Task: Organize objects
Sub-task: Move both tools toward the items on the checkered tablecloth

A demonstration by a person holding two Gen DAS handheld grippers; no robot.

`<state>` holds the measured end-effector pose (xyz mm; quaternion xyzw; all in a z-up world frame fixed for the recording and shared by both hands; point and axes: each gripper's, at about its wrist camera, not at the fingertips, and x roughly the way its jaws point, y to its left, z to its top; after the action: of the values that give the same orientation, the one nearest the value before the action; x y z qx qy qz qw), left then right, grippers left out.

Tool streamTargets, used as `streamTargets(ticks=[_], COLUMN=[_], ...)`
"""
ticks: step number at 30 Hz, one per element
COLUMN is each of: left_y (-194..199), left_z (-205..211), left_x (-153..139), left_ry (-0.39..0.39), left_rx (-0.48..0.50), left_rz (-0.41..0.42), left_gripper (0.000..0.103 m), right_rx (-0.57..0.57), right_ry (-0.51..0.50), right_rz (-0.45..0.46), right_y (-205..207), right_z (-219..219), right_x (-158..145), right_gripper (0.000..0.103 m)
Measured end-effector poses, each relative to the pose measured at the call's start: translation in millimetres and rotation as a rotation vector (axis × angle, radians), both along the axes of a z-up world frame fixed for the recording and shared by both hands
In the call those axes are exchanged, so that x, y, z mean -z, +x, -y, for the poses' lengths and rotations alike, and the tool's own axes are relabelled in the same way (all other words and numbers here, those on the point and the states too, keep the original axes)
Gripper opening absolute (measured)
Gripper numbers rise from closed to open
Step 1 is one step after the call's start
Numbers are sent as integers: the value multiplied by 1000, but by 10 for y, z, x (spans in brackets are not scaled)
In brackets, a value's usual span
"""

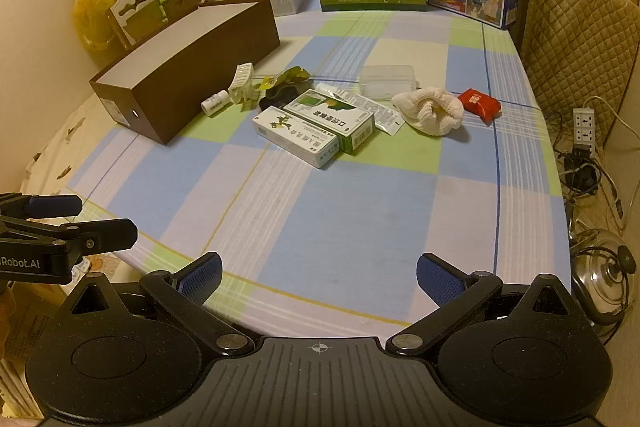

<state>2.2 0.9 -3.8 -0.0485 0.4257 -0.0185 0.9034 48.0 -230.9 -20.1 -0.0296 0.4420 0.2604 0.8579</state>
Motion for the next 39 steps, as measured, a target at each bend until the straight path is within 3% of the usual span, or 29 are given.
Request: streamTargets(ticks=[31,39], left_y=[38,260], left_z=[-24,89], left_x=[2,8], left_ry=[0,6], left_rx=[-3,4], left_rz=[-13,-30], left_gripper=[102,102], right_rx=[8,17], right_ry=[-1,1], right_rz=[-5,-11], right_y=[166,268], right_z=[25,52], right_x=[-13,-2], right_gripper=[101,101])
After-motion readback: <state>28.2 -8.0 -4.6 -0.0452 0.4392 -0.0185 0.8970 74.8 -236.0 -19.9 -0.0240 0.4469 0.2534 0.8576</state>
